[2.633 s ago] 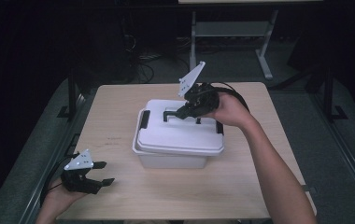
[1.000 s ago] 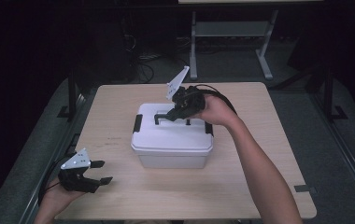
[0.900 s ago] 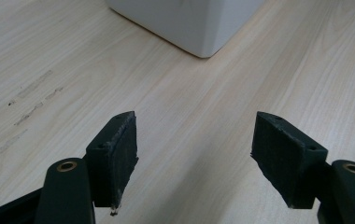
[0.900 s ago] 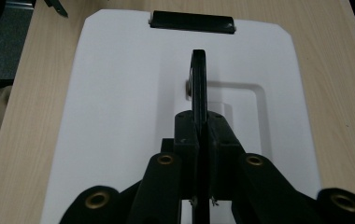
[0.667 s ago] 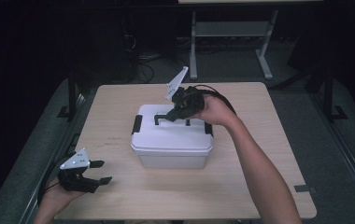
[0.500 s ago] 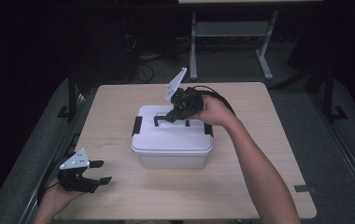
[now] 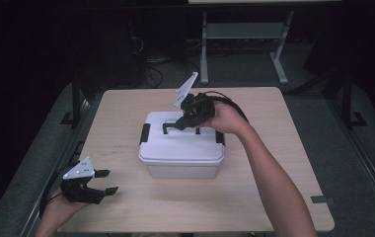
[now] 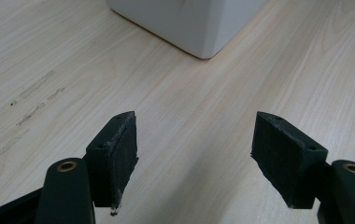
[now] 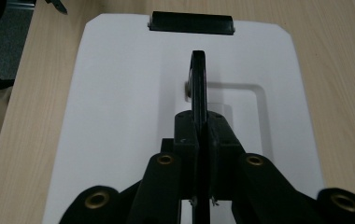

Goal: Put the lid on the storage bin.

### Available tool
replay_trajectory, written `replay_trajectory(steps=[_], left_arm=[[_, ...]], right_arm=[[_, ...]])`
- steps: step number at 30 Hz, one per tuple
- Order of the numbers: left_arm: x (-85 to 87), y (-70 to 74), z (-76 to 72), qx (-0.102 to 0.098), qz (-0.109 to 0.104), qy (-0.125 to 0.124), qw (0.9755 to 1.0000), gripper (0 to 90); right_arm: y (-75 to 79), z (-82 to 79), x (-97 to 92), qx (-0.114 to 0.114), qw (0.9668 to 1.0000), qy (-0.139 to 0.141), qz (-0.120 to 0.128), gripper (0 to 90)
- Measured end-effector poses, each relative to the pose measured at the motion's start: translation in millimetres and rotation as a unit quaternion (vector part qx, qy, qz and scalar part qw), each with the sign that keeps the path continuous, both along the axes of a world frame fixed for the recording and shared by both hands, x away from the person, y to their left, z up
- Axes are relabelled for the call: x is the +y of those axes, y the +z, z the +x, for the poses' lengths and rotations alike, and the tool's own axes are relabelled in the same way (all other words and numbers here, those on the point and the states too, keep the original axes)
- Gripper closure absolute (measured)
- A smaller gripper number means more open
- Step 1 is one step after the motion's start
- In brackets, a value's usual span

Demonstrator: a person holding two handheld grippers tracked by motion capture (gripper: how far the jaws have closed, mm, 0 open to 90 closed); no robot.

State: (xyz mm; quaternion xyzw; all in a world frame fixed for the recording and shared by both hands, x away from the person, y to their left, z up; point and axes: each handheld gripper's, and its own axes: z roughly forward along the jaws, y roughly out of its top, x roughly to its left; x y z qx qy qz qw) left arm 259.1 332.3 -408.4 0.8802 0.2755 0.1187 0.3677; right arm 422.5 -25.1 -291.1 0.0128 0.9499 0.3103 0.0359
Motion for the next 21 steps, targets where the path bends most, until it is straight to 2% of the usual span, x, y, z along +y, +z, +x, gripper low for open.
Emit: replay_trajectory(steps=[12,21], left_arm=[[-0.6,0.6,-0.7,-0.002,-0.002,0.001,1.0000,30.8],[-2.0,-0.6,-0.7,0.000,-0.006,0.000,1.0000,30.7]], right_arm=[[-0.6,-2.0,-0.3,0.003,1.0000,0.000,0.004,82.6],[-1.0,-6.6,-1.8,0.018,0.9998,-0.001,0.005,73.7]])
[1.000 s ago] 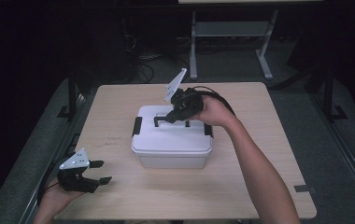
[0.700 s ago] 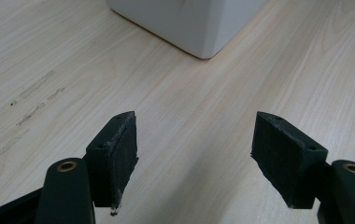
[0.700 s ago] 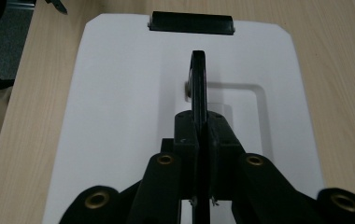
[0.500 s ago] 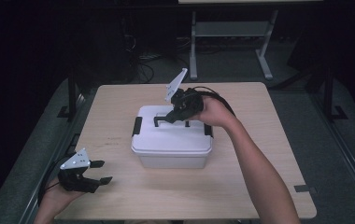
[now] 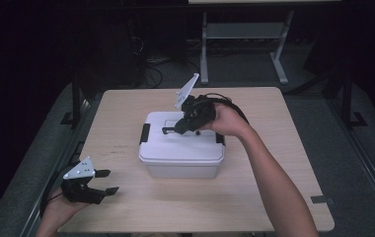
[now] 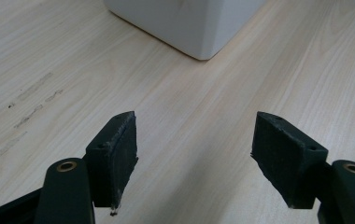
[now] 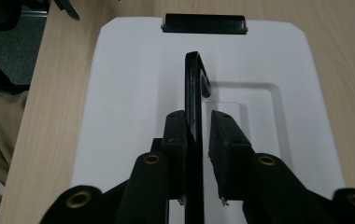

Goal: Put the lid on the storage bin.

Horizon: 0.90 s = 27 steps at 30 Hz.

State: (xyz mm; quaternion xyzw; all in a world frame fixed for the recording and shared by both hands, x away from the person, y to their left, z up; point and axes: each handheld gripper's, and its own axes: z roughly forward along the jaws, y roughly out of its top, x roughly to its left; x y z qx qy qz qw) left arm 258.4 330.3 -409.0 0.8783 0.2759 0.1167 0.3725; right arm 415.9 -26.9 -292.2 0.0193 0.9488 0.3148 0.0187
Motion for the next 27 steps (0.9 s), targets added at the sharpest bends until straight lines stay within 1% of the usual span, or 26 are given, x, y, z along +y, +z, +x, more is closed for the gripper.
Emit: replay_trajectory(steps=[2,7,13,16,27], left_arm=[[-0.2,0.4,0.1,0.000,0.004,-0.002,1.0000,30.6],[-0.8,1.5,-0.3,-0.002,0.005,-0.003,1.0000,30.5],[-1.3,1.7,-1.1,-0.002,0.003,-0.002,1.0000,30.5],[-1.8,1.9,-1.2,-0.003,0.004,-0.003,1.0000,30.5],[-4.2,1.5,-0.7,-0.002,0.007,-0.004,1.0000,30.5]], right_arm=[[-0.4,-1.2,0.0,0.001,1.0000,-0.001,0.002,72.1],[-0.9,-2.6,-1.1,0.011,0.9998,-0.009,0.012,67.2],[2.2,-6.2,-1.6,0.008,0.9998,-0.011,0.013,64.2],[4.1,-7.7,-3.9,0.004,0.9998,-0.014,0.013,61.4],[8.1,-12.5,-15.0,-0.001,0.9996,-0.026,0.014,57.5]])
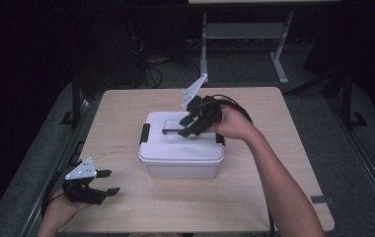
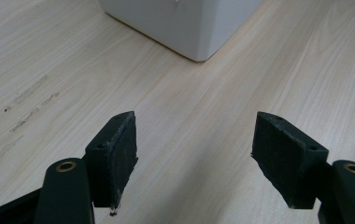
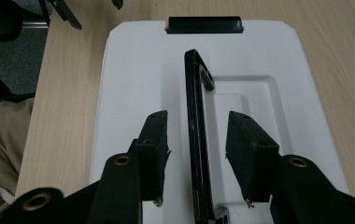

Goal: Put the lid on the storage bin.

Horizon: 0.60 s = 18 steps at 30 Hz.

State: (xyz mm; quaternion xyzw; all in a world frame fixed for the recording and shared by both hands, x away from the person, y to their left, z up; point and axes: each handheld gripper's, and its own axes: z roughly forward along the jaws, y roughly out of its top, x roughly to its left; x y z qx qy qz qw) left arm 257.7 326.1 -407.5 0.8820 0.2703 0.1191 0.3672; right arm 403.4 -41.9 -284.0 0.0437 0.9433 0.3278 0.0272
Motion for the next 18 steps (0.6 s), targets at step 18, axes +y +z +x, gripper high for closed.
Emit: replay_trajectory(steps=[18], left_arm=[[-2.0,-1.6,0.6,0.001,0.002,-0.002,1.0000,30.5]], right_arm=[[9.2,-9.2,-14.3,-0.011,0.9999,-0.011,-0.008,50.8]])
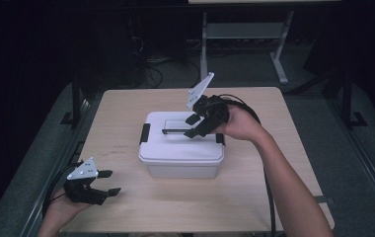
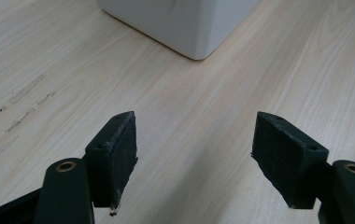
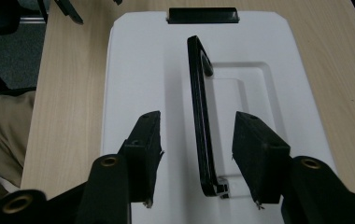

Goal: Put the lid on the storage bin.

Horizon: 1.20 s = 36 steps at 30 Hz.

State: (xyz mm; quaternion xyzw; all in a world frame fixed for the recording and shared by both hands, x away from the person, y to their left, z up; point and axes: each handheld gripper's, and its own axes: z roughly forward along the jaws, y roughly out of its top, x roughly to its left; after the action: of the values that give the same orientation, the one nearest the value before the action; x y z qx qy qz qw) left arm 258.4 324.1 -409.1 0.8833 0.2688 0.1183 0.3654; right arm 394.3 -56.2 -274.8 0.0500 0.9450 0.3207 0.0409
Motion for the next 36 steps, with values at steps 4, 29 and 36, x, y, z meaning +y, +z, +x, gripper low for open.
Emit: replay_trajectory(steps=[4,29,36], left_arm=[[0.5,-0.7,0.2,0.002,0.001,0.001,1.0000,30.4],[0.0,0.0,-0.3,0.001,0.000,0.001,1.0000,30.4],[-0.4,-0.3,0.0,0.003,0.000,0.001,1.0000,30.4]], right_arm=[[1.8,-2.7,-3.2,-0.001,1.0000,-0.002,-0.002,49.7],[8.8,-12.9,-27.3,-0.014,0.9997,-0.019,-0.010,46.6],[7.8,-14.6,-35.4,-0.014,0.9996,-0.024,-0.009,46.4]])
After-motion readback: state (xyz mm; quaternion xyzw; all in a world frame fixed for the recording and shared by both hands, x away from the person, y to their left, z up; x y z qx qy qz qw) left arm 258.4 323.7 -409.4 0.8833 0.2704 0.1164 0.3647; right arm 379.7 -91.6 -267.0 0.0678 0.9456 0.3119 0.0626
